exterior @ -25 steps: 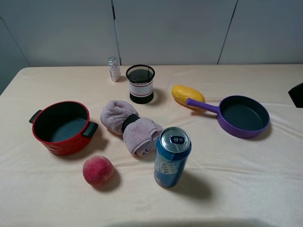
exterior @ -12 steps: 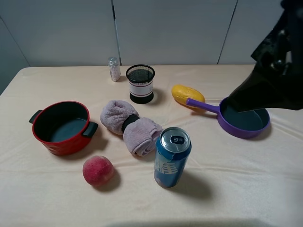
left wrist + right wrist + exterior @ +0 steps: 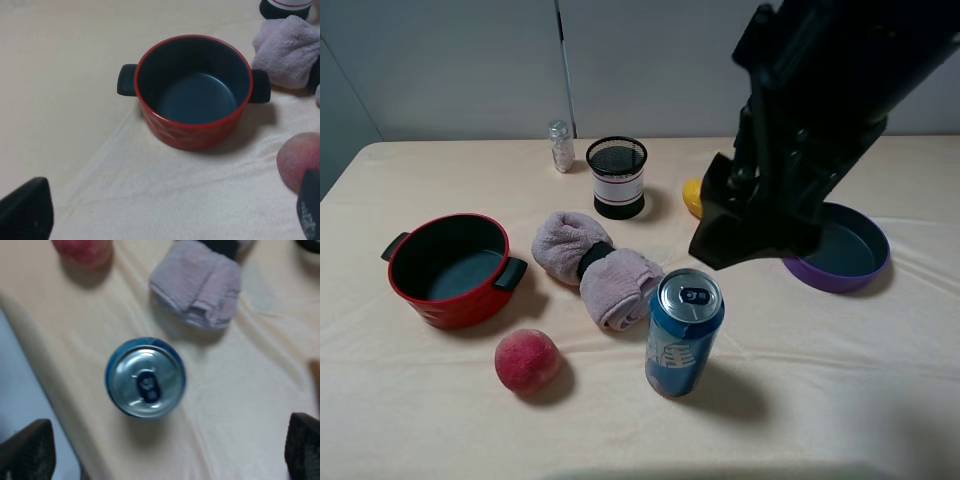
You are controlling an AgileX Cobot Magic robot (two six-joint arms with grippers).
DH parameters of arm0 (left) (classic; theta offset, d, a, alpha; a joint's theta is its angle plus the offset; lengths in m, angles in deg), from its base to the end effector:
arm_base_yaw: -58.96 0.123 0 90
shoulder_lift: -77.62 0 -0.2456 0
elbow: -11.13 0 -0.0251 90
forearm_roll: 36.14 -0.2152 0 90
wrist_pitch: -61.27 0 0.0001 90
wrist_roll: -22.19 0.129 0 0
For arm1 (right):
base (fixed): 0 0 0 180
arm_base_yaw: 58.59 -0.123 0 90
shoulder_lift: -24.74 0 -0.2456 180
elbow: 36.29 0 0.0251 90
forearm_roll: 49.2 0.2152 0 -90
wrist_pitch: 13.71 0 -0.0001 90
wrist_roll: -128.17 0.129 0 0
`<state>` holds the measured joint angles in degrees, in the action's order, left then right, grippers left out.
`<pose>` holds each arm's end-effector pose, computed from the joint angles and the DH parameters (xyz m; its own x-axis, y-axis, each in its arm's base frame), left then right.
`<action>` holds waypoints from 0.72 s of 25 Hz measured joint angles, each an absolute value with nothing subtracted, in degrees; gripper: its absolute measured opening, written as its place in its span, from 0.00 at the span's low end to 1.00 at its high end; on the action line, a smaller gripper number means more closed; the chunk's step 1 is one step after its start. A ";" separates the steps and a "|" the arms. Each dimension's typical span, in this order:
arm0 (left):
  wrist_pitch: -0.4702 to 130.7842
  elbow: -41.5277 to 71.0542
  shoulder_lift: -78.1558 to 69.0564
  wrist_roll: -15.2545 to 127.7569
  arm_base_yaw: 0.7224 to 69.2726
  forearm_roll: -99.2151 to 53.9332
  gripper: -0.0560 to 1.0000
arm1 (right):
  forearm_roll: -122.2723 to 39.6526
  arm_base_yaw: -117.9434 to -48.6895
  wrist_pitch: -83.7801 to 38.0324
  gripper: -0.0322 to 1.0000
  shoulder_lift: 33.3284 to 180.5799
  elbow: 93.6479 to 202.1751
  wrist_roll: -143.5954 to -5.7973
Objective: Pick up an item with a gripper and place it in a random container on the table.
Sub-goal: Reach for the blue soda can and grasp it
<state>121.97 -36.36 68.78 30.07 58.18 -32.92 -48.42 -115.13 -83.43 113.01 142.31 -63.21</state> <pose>0.0372 -0.0068 0.2424 -0.4448 0.1157 -0.8881 0.1067 0.9914 0.0757 0.1381 0.2119 0.2741 -0.3452 -0.8717 -0.3477 -0.9204 0.3868 -0.0561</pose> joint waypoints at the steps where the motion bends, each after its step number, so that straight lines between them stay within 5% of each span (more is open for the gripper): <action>1: 121.97 -36.36 68.78 30.07 58.18 -32.92 0.99 | -48.18 -115.61 -83.43 0.70 113.81 142.31 -63.05; 18: 121.97 -36.36 68.78 30.07 58.18 -32.92 0.99 | -48.74 -116.52 -83.36 0.70 125.58 142.31 -63.50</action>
<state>121.97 -36.36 68.78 30.07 58.18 -32.92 -48.74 -116.52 -83.36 125.58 142.31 -63.50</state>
